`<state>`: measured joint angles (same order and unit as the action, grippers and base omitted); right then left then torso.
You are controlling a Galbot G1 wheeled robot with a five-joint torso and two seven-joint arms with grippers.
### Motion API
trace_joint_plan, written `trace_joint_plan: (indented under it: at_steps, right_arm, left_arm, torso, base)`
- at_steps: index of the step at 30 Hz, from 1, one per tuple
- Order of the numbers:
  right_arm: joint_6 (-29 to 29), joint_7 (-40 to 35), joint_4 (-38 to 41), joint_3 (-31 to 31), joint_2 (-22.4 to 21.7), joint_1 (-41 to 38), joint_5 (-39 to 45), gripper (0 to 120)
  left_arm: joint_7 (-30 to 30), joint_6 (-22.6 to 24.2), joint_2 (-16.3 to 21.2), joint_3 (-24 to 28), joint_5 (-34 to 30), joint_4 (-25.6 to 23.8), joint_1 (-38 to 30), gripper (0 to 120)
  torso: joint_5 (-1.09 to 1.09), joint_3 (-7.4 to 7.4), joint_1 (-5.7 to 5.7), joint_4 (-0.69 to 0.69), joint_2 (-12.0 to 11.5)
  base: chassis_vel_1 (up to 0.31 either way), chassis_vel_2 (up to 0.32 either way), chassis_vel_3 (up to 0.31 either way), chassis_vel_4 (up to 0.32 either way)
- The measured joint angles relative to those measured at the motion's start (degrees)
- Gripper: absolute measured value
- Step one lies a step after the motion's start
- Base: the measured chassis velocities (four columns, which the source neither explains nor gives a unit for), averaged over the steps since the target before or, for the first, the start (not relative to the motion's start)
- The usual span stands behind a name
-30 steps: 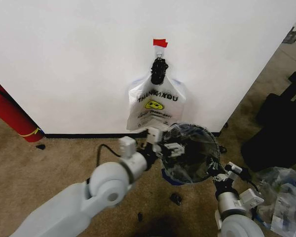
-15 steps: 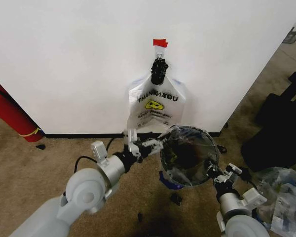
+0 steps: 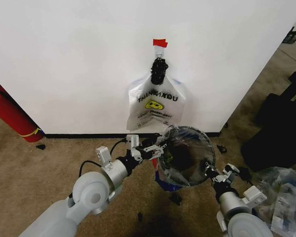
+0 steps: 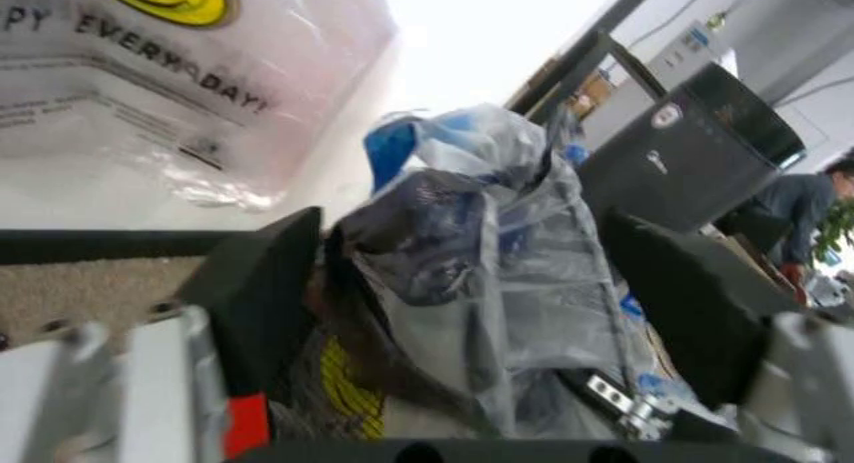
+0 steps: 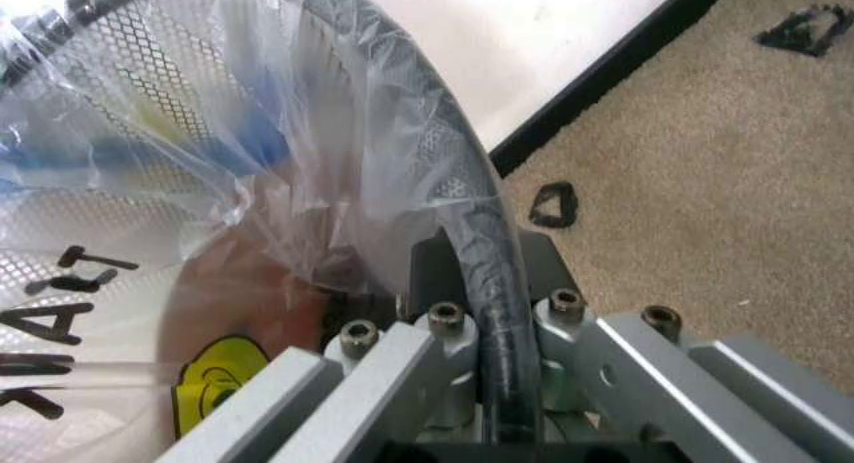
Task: Pick up the garbage bag from the wall and place it over the trash bin.
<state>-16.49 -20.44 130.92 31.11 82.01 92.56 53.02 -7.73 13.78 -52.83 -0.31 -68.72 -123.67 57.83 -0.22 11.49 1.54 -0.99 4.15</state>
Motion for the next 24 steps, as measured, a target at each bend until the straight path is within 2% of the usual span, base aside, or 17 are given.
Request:
trace_joint_plan:
  at_steps: [1,3,7,8,9,13,15,17,21,24]
  right_arm:
    - [0.05,0.02,0.00,0.00,0.01,-0.02,-0.08,0]
    - [0.09,0.04,-0.02,-0.01,0.02,-0.02,-0.15,0]
    - [0.21,0.10,-0.06,0.01,0.03,-0.12,-0.28,0]
    - [0.27,0.15,-0.06,0.03,0.01,-0.12,-0.36,0]
    - [0.27,0.15,-0.06,0.03,0.01,-0.12,-0.36,0]
    - [0.39,0.18,-0.02,0.15,-0.12,-0.09,-0.50,0]
    - [0.43,0.22,0.19,0.20,-0.19,0.04,-0.55,0]
    - [0.44,0.23,0.23,0.20,-0.20,0.06,-0.56,0]
    - [0.50,0.33,0.59,0.21,-0.18,0.26,-0.63,0]
    - [0.53,0.40,0.62,0.18,-0.16,0.29,-0.67,0]
  left_arm:
    - [-0.26,-0.17,-0.10,0.05,-0.28,0.28,-0.35,74]
    - [-0.44,-0.26,-0.19,0.10,-0.56,0.48,-0.66,70]
    - [-1.34,-0.49,-0.78,0.34,-1.95,1.10,-1.54,55]
    - [-1.58,-0.51,-1.00,0.42,-2.35,1.33,-1.77,49]
    - [-1.58,-0.51,-1.00,0.42,-2.35,1.33,-1.77,49]
    - [-1.79,-0.54,-1.20,0.60,-2.63,1.83,-2.03,33]
    - [-2.28,-0.68,-1.35,0.60,-2.74,2.05,-2.09,22]
    - [-2.34,-0.69,-1.37,0.61,-2.78,2.06,-2.09,20]
    - [-2.87,-0.86,-1.81,0.52,-3.04,2.88,-2.10,0]
    - [-2.77,-1.10,-2.32,0.52,-2.33,3.70,-2.21,0]
  torso:
    - [0.00,0.00,0.00,0.00,0.00]
    - [0.00,0.00,0.00,0.00,0.00]
    - [0.00,0.00,0.00,0.00,0.00]
    - [0.00,0.00,0.00,-0.01,0.00]
    - [0.00,0.00,0.00,-0.01,0.00]
    - [0.00,0.00,0.00,0.00,0.00]
    - [0.00,0.00,0.00,0.00,0.00]
    - [0.00,0.00,0.00,0.00,0.00]
    - [0.01,0.00,0.00,0.00,0.00]
    - [0.00,0.00,0.00,0.00,0.00]
  base:
    - [0.000,0.000,0.000,0.000]
    - [0.000,0.000,0.000,0.000]
    - [0.000,0.000,0.000,0.000]
    - [0.000,0.000,0.000,0.000]
    - [0.000,0.000,0.000,0.000]
    - [0.000,0.000,0.000,0.000]
    - [0.000,0.000,0.000,0.000]
    - [0.000,0.000,0.000,0.000]
    - [0.000,0.000,0.000,0.000]
    - [0.000,0.000,0.000,0.000]
